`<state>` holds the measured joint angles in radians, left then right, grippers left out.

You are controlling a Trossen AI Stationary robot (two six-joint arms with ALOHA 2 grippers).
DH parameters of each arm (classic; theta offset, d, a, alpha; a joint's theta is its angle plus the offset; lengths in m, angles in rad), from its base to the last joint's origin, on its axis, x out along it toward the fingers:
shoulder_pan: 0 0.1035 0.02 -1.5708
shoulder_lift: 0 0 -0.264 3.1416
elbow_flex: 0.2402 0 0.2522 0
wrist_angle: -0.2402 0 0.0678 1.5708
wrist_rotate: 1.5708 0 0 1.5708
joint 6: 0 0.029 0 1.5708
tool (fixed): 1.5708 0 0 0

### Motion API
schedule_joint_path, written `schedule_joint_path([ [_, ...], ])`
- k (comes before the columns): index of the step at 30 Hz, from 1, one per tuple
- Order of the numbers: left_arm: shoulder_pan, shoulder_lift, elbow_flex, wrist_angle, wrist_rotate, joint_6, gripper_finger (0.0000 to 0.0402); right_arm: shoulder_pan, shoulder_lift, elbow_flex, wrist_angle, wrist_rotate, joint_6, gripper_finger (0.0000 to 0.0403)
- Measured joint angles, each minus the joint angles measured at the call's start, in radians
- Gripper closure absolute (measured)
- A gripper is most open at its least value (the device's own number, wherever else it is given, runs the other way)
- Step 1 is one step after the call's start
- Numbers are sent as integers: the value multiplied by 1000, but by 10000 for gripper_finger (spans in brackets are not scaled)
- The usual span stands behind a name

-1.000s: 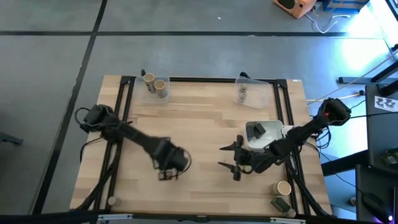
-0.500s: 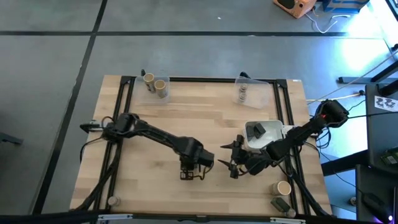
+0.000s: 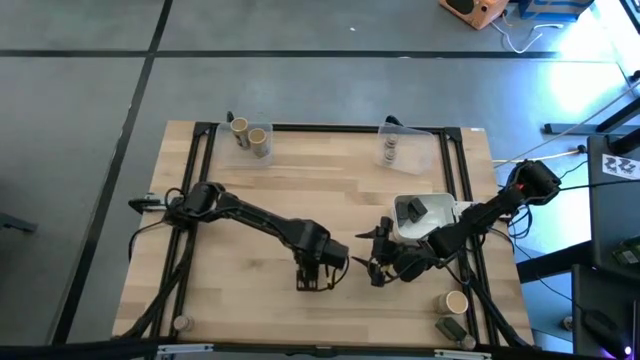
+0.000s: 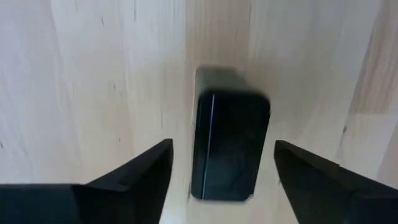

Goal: Sort spices by type
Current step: Put the left black seasoning can into the white bin

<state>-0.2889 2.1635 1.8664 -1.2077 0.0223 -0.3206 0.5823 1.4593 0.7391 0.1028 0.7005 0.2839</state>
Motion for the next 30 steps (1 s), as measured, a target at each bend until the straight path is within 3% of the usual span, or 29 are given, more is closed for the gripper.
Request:
schedule_joint_path([
  [5,-35,-39,14,-93,-28,-45,127,0,0,0,38,-23,1,123],
  [8,-91,-90,-11,-82,-133,-48,126,-1,0,0,109,-95,-1,123],
  [13,-187,-159,-104,-33,-267,-123,126,0,40,0,247,-118,-53,123],
  [21,-294,-295,-438,127,-396,-377,136,-69,182,1,460,-214,-71,123],
  [26,-345,-398,-673,366,-421,-482,164,-121,288,70,479,-268,-73,123],
  [30,-385,-464,-841,629,-500,-491,184,-148,382,154,472,-310,-79,123],
])
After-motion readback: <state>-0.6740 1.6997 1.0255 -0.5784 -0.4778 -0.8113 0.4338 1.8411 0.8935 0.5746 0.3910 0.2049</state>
